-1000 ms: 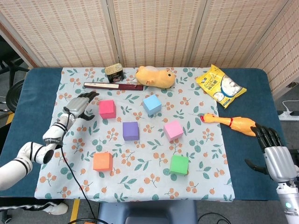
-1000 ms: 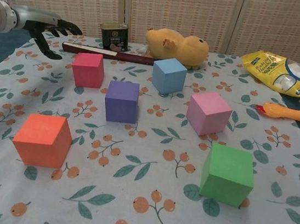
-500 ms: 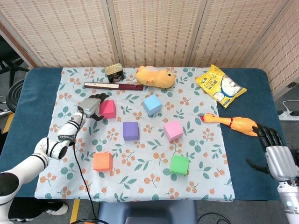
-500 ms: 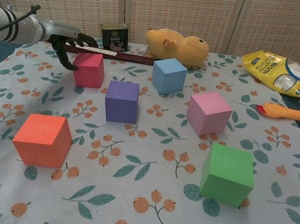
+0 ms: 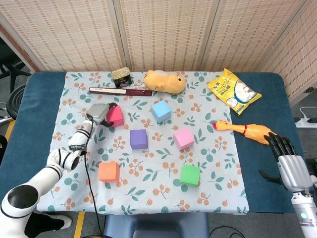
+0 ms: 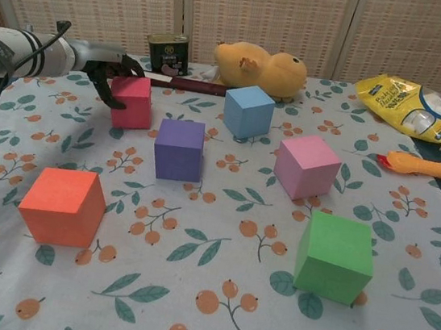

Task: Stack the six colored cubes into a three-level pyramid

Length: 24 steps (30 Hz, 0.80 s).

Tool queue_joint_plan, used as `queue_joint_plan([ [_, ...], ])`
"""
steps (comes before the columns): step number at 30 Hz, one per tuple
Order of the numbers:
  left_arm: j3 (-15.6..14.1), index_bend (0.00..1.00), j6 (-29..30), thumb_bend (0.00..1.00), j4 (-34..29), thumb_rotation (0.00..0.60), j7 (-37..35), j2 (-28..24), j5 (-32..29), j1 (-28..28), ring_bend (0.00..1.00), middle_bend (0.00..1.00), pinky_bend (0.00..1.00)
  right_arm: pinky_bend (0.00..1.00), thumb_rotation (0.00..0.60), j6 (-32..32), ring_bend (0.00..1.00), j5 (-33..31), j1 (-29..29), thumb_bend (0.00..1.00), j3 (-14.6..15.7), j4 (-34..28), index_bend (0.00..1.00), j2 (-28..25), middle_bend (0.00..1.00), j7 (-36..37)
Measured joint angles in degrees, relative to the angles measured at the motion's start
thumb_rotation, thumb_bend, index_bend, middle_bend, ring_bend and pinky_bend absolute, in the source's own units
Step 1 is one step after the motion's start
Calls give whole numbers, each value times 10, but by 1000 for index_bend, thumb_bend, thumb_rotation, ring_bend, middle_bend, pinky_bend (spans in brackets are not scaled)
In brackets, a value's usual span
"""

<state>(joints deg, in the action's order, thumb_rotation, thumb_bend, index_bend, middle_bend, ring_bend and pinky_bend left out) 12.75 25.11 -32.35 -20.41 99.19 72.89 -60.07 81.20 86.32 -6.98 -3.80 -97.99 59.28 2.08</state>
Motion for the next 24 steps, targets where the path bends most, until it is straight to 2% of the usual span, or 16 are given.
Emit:
queue_joint_plan([
  [4,-1,381,40,347,-14,600,-21,-18,11,18,458,493,511,50,600,-4,0,3,-6,0,-2,6,0,0,13,8],
  [7,-9,380,72,352,-50,600,-31,-47,26,37,452,486,479,50,600,-5,0,8,-8,0,-2,11,0,1,13,14],
  [13,-40,369,157,355,-170,600,-39,-120,71,86,434,475,466,50,600,-4,0,19,-13,0,-1,16,0,4,13,25],
  [19,-79,350,220,356,-291,600,-2,-173,114,125,426,464,459,50,600,3,0,29,-13,0,1,12,0,2,13,26],
  [24,-95,336,223,357,-346,600,56,-184,120,133,420,453,448,50,600,7,0,29,-11,0,3,7,0,0,13,24],
])
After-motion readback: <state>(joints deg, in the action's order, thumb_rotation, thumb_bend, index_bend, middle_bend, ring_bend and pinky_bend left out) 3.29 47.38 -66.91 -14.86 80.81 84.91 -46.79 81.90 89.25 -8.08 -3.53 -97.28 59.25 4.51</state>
